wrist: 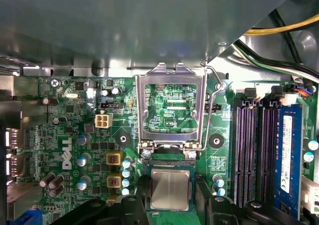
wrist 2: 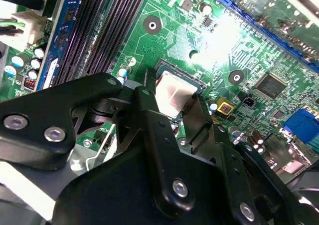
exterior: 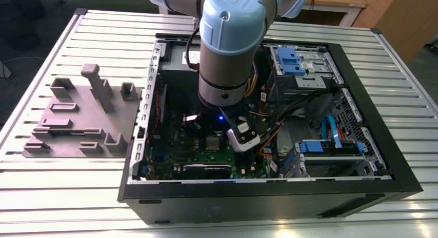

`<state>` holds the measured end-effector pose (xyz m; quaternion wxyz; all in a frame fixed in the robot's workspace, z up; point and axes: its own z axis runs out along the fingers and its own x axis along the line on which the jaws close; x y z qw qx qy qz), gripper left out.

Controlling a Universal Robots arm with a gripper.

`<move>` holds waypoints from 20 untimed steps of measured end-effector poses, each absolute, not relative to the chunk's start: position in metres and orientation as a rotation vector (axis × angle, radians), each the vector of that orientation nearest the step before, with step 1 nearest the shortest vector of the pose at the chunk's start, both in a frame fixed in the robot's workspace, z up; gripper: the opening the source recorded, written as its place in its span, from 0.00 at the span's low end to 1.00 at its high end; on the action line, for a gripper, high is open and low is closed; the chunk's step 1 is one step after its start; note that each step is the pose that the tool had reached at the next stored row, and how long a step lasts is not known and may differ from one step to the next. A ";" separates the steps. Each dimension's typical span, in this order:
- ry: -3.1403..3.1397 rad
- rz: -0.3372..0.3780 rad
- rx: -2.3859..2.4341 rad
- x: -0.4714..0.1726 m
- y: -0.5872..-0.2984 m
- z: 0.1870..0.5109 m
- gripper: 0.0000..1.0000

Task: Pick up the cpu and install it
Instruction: 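Place the cpu into insertion slot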

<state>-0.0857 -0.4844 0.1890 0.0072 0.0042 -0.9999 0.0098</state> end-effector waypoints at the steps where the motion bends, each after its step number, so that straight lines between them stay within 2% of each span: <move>1: -3.126 0.031 0.013 -0.086 -0.485 0.190 0.46; 20: -3.125 0.018 0.005 -0.085 -0.484 0.190 0.46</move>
